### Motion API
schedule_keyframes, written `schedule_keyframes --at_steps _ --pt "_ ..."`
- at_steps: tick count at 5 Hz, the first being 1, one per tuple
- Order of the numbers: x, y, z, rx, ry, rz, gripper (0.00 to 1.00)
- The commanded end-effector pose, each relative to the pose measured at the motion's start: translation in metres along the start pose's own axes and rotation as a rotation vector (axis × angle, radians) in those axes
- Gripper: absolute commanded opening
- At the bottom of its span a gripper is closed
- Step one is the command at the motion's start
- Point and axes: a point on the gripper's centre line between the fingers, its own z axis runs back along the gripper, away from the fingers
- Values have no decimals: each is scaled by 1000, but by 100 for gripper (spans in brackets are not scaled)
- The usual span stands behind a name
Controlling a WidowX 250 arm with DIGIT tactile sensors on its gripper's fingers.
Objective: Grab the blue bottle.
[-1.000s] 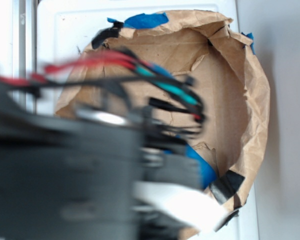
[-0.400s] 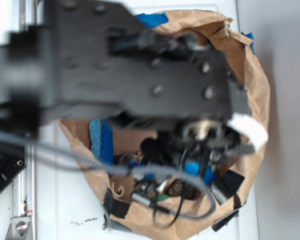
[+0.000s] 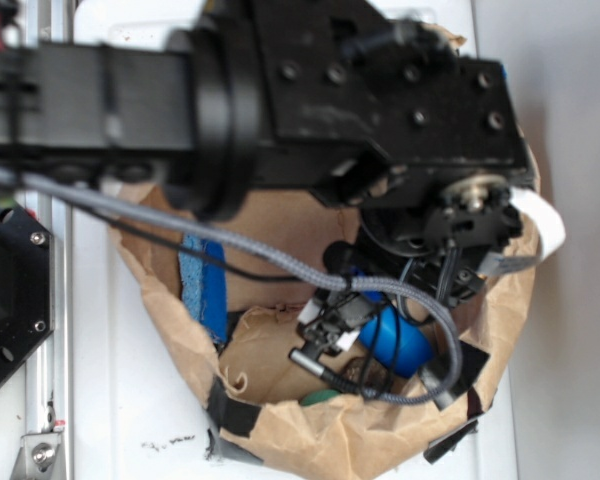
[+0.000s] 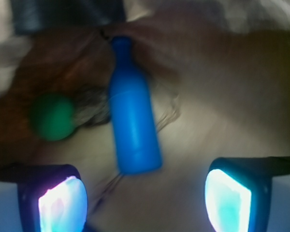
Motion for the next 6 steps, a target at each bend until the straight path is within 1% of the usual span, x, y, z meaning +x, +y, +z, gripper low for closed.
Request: schedule_keyframes --at_steps 1,2,3,4,5,6 --pt "-2 -18 -22 48 -53 -64 100" --pt "3 -16 -43 70 -40 -48 100" --pt "12 -15 -63 66 -36 -25 100" --pt "21 -16 -65 80 -42 -11 100" --pt "18 -17 -62 66 -47 -8 0" --pt "17 -14 -47 43 -59 -4 0"
